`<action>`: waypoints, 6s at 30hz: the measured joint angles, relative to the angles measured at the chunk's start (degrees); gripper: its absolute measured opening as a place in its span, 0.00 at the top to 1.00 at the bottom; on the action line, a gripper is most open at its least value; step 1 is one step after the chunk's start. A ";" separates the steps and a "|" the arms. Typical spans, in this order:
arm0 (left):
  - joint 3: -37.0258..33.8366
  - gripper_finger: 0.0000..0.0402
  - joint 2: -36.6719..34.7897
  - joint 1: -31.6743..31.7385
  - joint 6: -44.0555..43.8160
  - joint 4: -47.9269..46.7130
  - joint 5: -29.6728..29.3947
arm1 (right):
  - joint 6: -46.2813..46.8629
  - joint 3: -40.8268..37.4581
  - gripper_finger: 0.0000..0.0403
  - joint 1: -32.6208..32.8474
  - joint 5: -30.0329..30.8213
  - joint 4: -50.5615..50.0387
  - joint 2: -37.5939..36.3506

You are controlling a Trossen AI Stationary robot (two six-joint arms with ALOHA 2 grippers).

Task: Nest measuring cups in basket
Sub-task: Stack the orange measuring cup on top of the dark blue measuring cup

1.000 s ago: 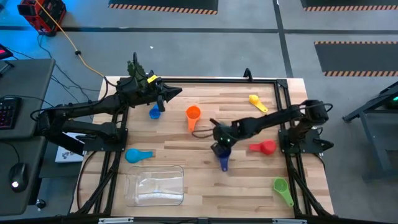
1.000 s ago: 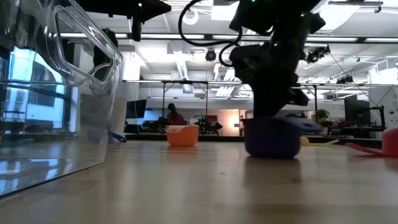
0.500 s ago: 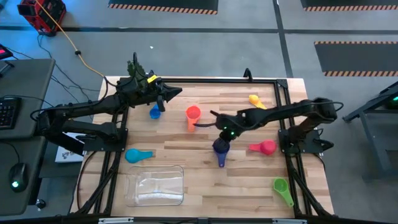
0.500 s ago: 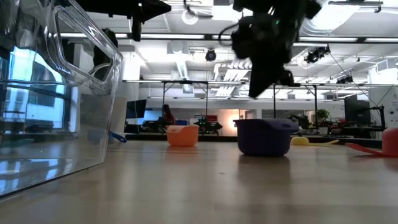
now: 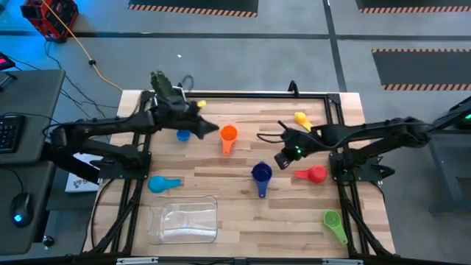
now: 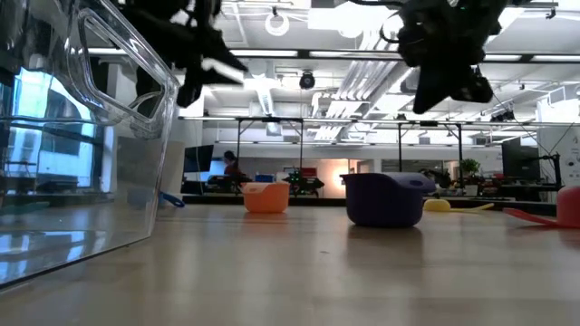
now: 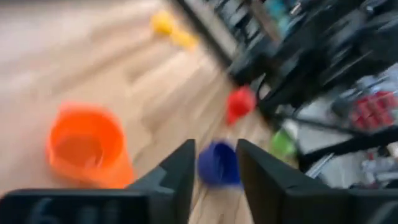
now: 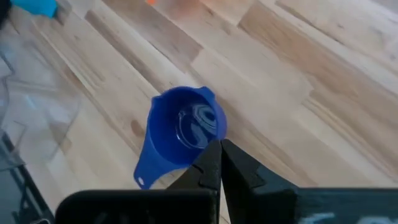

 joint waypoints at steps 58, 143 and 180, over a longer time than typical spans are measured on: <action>-0.07 1.00 15.52 -7.47 -7.24 12.37 3.34 | 2.51 -9.20 0.92 -3.53 2.69 21.36 -2.76; -0.13 1.00 -0.65 0.53 11.48 -8.75 -9.81 | -58.40 21.22 0.43 -35.86 -6.84 0.48 33.89; -0.13 1.00 -0.65 0.53 11.16 -8.53 -9.82 | -66.12 26.49 0.99 -20.07 -22.29 -13.87 17.85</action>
